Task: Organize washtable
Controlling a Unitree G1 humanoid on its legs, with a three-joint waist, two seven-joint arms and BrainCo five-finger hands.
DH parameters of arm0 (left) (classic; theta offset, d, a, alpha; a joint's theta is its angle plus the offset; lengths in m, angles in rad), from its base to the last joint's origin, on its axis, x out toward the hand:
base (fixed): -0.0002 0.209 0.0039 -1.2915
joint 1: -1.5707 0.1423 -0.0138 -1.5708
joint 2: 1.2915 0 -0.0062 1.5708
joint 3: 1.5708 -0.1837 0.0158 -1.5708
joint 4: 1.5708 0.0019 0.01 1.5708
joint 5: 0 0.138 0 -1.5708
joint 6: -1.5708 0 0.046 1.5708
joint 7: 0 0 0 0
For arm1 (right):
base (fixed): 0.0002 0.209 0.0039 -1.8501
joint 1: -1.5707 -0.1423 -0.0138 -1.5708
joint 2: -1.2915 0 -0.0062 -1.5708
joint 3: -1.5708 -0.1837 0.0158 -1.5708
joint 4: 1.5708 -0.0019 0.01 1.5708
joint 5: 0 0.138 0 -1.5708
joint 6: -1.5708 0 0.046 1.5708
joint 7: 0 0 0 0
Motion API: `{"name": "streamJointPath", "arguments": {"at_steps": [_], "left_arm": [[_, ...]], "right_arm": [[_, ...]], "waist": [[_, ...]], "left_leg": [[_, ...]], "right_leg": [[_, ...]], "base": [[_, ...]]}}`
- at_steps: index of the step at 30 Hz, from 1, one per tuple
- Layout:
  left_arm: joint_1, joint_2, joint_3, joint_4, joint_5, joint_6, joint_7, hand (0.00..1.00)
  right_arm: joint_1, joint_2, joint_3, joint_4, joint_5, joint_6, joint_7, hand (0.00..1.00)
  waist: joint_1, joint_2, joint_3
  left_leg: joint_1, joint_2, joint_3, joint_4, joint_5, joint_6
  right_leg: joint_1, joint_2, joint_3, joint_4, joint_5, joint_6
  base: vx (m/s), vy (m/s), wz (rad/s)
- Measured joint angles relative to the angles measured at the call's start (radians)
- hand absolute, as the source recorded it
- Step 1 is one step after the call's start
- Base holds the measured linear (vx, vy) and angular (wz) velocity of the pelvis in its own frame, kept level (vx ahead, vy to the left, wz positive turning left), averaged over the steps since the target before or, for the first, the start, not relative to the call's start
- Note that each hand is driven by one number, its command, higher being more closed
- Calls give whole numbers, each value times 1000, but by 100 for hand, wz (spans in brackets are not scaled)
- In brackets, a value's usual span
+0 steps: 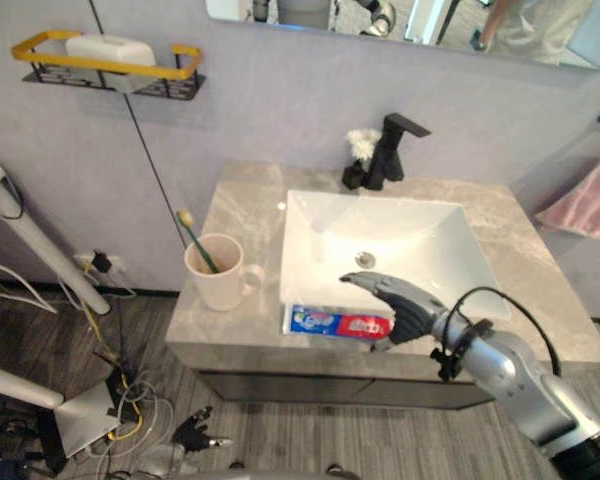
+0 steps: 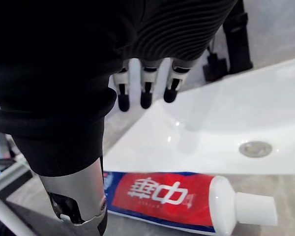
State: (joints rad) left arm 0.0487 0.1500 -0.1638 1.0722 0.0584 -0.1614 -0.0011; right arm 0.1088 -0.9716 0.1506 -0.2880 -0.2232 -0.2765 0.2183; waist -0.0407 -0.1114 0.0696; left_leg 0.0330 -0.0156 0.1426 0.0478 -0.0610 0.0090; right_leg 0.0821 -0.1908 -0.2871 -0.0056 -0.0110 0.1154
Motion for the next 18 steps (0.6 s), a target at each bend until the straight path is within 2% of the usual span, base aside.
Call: {"name": "streamJointPath", "arguments": {"at_steps": [7, 18], "left_arm": [[1, -7, 0, -1, -8, 0, -1, 0], [-1, -7, 1, -5, -8, 0, -19, 0]], "right_arm": [[56, 32, -36, 20, -105, 1, 0, 0], [57, 151, -34, 115, -155, 15, 2, 0]], "waist": [[0, 15, 9], [2, 18, 14]], "left_leg": [[-3, 0, -1, 3, 1, -1], [-18, 0, -7, 3, 1, -1]], "right_leg": [[-1, 0, 1, 0, 2, 1], [-6, 3, -7, -14, 3, 2]], "base": [[-36, 1, 0], [3, -1, 1]]}}
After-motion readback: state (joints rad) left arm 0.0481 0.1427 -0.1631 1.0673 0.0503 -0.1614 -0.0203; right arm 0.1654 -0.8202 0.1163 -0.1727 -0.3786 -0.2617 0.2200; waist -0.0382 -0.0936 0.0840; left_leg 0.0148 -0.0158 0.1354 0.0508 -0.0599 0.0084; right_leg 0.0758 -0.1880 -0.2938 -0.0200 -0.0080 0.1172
